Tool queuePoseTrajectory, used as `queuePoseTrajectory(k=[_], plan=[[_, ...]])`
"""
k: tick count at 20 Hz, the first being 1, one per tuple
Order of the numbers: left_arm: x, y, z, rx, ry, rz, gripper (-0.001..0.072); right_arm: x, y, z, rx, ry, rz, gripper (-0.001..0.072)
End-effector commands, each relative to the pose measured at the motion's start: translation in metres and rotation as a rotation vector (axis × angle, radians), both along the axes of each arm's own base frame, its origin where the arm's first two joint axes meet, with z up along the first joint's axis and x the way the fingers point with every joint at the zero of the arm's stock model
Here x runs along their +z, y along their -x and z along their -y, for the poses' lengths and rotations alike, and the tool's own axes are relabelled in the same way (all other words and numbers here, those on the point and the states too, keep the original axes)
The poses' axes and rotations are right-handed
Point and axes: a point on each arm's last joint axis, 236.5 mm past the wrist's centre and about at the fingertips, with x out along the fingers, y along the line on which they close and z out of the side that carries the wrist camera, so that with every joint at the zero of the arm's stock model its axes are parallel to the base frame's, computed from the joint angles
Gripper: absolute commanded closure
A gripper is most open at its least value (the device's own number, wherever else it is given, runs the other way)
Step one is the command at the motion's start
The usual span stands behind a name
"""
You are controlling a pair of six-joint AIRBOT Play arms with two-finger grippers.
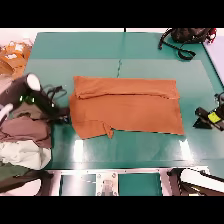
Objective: Fold the shirts.
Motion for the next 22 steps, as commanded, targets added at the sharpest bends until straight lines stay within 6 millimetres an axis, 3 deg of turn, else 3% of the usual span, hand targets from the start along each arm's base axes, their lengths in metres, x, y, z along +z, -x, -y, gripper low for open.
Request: queuePoseTrajectory(k=[1,3,6,7,8,9,11,14,15,16,17,18,19,21,22], plan=[[-0.022,0.029,0.019,0.150,0.084,0.070,0.0141,-0.019,0.027,-0.025,-0.089,-0.019,0.015,0.0363],[-0.035,0.042,0.035,0.185,0.147,0.042,0.0141,-0.032,0.025,-0.051,-0.125,-0.103,0.036,0.0304],[-0.050,0.047,0.065,0.173,0.175,0.089,0.0142,-0.049,0.016,-0.073,-0.165,-0.153,0.086,0.0304],[-0.053,0.043,0.074,0.164,0.171,0.121,0.0144,-0.052,0.011,-0.076,-0.176,-0.158,0.107,0.0304],[-0.055,0.038,0.080,0.174,0.167,0.148,0.0211,-0.052,0.005,-0.078,-0.187,-0.164,0.127,0.0304],[-0.056,0.034,0.086,0.172,0.172,0.175,0.0230,-0.050,-0.003,-0.080,-0.205,-0.175,0.156,0.0304],[-0.056,0.029,0.098,0.192,0.197,0.188,0.0231,-0.048,-0.019,-0.081,-0.245,-0.190,0.214,0.0304],[-0.057,0.033,0.100,0.189,0.201,0.170,0.0232,-0.045,-0.035,-0.082,-0.282,-0.205,0.271,0.0304],[-0.057,0.033,0.101,0.190,0.204,0.168,0.0287,-0.045,-0.037,-0.081,-0.281,-0.202,0.284,0.0305],[-0.056,0.035,0.101,0.177,0.208,0.166,0.0596,-0.045,-0.039,-0.080,-0.277,-0.198,0.293,0.0315],[-0.053,0.037,0.102,0.160,0.213,0.158,0.0678,-0.045,-0.039,-0.079,-0.264,-0.195,0.299,0.0399],[-0.048,0.039,0.104,0.132,0.221,0.154,0.0678,-0.045,-0.039,-0.079,-0.247,-0.194,0.304,0.0515],[-0.042,0.041,0.105,0.100,0.227,0.145,0.0679,-0.045,-0.039,-0.079,-0.235,-0.194,0.307,0.0570],[-0.031,0.039,0.105,0.045,0.222,0.146,0.0678,-0.044,-0.036,-0.082,-0.216,-0.204,0.298,0.0534],[-0.028,0.036,0.105,0.035,0.216,0.158,0.0678,-0.045,-0.033,-0.083,-0.194,-0.204,0.288,0.0411]])
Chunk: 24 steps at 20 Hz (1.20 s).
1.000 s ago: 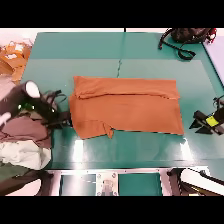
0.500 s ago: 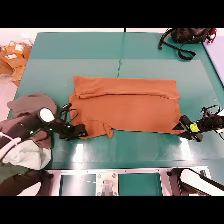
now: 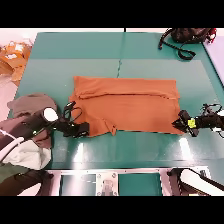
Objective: Fold the shirts.
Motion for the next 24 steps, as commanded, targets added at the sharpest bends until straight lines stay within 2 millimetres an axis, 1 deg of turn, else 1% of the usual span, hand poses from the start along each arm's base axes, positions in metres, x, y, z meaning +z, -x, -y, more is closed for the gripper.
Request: queuePoseTrajectory(k=[1,3,5,6,8,9,10,12,15,17,18,19,20,21,22,24], plan=[[0.012,0.000,0.000,-0.066,-0.009,0.008,0.0678,-0.001,0.009,0.000,0.063,0.011,-0.017,0.0320],[0.011,0.004,-0.001,-0.080,-0.016,-0.004,0.0678,-0.004,0.027,0.008,0.106,0.049,-0.090,0.0320],[0.009,0.008,-0.005,-0.097,-0.033,-0.014,0.0678,-0.005,0.038,0.009,0.119,0.055,-0.137,0.0320],[0.009,0.009,-0.006,-0.104,-0.038,-0.019,0.0679,-0.004,0.043,0.007,0.125,0.044,-0.156,0.0320],[0.007,0.008,-0.010,-0.110,-0.055,-0.010,0.0678,-0.003,0.045,0.005,0.119,0.033,-0.169,0.0317],[0.007,0.006,-0.010,-0.107,-0.055,-0.003,0.0679,-0.004,0.043,0.006,0.100,0.036,-0.169,0.0274],[0.007,0.006,-0.010,-0.105,-0.055,0.000,0.0679,-0.005,0.040,0.008,0.071,0.041,-0.162,0.0213],[0.006,0.004,-0.009,-0.101,-0.055,0.007,0.0678,-0.009,0.029,0.007,0.026,0.040,-0.121,0.0206],[0.006,-0.001,-0.009,-0.091,-0.055,0.025,0.0679,-0.015,0.005,0.003,-0.084,0.011,-0.025,0.0207],[0.007,-0.002,-0.009,-0.090,-0.055,0.028,0.0678,-0.019,-0.003,0.000,-0.128,-0.006,0.006,0.0220],[0.007,-0.003,-0.009,-0.092,-0.054,0.031,0.0679,-0.020,-0.003,0.000,-0.121,-0.004,0.011,0.0278],[0.011,-0.003,-0.008,-0.110,-0.054,0.035,0.0678,-0.019,-0.004,0.000,-0.099,0.000,0.020,0.0423],[0.015,-0.006,-0.009,-0.123,-0.061,0.045,0.0679,-0.016,-0.004,-0.001,-0.059,0.002,0.030,0.0587],[0.021,-0.008,-0.010,-0.147,-0.072,0.051,0.0678,-0.013,-0.003,-0.003,-0.021,-0.001,0.036,0.0697],[0.027,-0.010,-0.015,-0.179,-0.096,0.057,0.0679,-0.010,-0.002,-0.004,0.009,-0.005,0.033,0.0696],[0.037,-0.002,-0.026,-0.255,-0.147,0.025,0.0679,-0.006,0.006,-0.002,0.062,0.009,0.001,0.0696]])
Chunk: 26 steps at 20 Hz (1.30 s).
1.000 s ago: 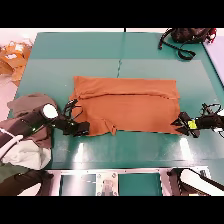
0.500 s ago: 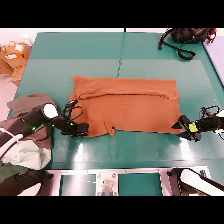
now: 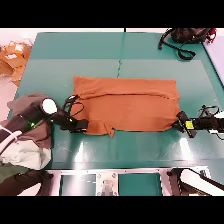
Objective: Fold the shirts.
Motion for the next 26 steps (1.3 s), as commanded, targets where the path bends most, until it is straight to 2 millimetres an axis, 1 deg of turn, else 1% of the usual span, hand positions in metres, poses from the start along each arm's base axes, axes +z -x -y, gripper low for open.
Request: queuePoseTrajectory(k=[1,3,4,6,8,9,10,11,12,13,15,16,18,20,22,24,26], plan=[[0.015,0.015,-0.020,-0.117,-0.093,-0.055,0.0679,0.009,0.011,0.000,0.105,0.008,-0.039,0.0697],[0.022,0.030,-0.031,-0.158,-0.127,-0.092,0.0679,0.014,0.025,0.010,0.142,0.052,-0.094,0.0697],[0.028,0.033,-0.034,-0.166,-0.135,-0.080,0.0679,0.017,0.029,0.016,0.147,0.072,-0.110,0.0697],[0.042,0.033,-0.041,-0.139,-0.152,-0.035,0.0680,0.025,0.030,0.019,0.146,0.079,-0.106,0.0697],[0.050,0.033,-0.044,-0.125,-0.156,-0.007,0.0680,0.028,0.037,0.015,0.165,0.062,-0.131,0.0697],[0.050,0.033,-0.044,-0.126,-0.156,-0.005,0.0679,0.029,0.037,0.014,0.167,0.058,-0.133,0.0697],[0.049,0.027,-0.044,-0.119,-0.159,0.014,0.0680,0.033,0.032,0.015,0.164,0.059,-0.118,0.0697],[0.049,0.018,-0.044,-0.109,-0.162,0.045,0.0680,0.040,0.022,0.015,0.154,0.057,-0.086,0.0697],[0.050,0.006,-0.044,-0.102,-0.173,0.082,0.0680,0.049,0.007,0.016,0.141,0.054,-0.039,0.0697],[0.055,-0.006,-0.047,-0.099,-0.190,0.117,0.0680,0.061,-0.012,0.016,0.132,0.061,0.022,0.0697],[0.069,-0.039,-0.050,-0.092,-0.231,0.199,0.0680,0.084,-0.047,0.015,0.143,0.087,0.123,0.0697],[0.078,-0.057,-0.049,-0.090,-0.241,0.238,0.0680,0.093,-0.062,0.011,0.162,0.093,0.155,0.0697],[0.093,-0.093,-0.039,-0.085,-0.234,0.296,0.0680,0.102,-0.087,0.006,0.201,0.101,0.189,0.0697],[0.099,-0.127,-0.030,-0.093,-0.238,0.334,0.0680,0.104,-0.113,0.008,0.209,0.114,0.212,0.0697],[0.098,-0.160,-0.025,-0.103,-0.262,0.358,0.0680,0.100,-0.137,0.014,0.194,0.108,0.217,0.0697],[0.093,-0.192,-0.028,-0.064,-0.251,0.354,0.0680,0.090,-0.158,0.015,0.196,0.089,0.216,0.0696],[0.084,-0.219,-0.032,-0.034,-0.216,0.351,0.0680,0.075,-0.178,0.015,0.194,0.074,0.216,0.0696]])
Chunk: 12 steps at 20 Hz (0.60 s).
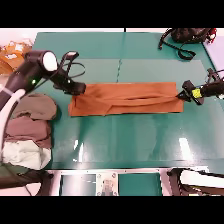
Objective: Fold the shirts.
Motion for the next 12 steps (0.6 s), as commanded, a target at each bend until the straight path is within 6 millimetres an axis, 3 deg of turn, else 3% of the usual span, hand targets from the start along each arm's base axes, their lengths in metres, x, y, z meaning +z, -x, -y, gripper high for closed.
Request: queuePoseTrajectory(k=[1,7,8,9,10,11,12], plan=[[-0.012,-0.053,-0.004,0.033,0.047,0.026,0.0680,-0.021,-0.042,0.001,-0.009,-0.024,0.017,0.0696],[-0.053,-0.109,0.025,0.007,0.188,0.127,0.0678,-0.051,-0.095,0.005,-0.050,-0.059,0.059,0.0694],[-0.056,-0.121,0.026,0.027,0.200,0.162,0.0677,-0.049,-0.105,0.006,-0.069,-0.069,0.086,0.0621],[-0.054,-0.132,0.026,0.045,0.205,0.207,0.0536,-0.043,-0.114,0.008,-0.082,-0.069,0.117,0.0482],[-0.050,-0.139,0.024,0.059,0.210,0.238,0.0148,-0.033,-0.121,0.014,-0.068,-0.049,0.152,0.0370],[-0.045,-0.144,0.022,0.090,0.215,0.255,-0.0002,-0.019,-0.126,0.021,-0.027,-0.026,0.189,0.0303],[-0.041,-0.147,0.017,0.095,0.202,0.264,-0.0002,-0.005,-0.128,0.029,0.012,-0.008,0.216,0.0278]])
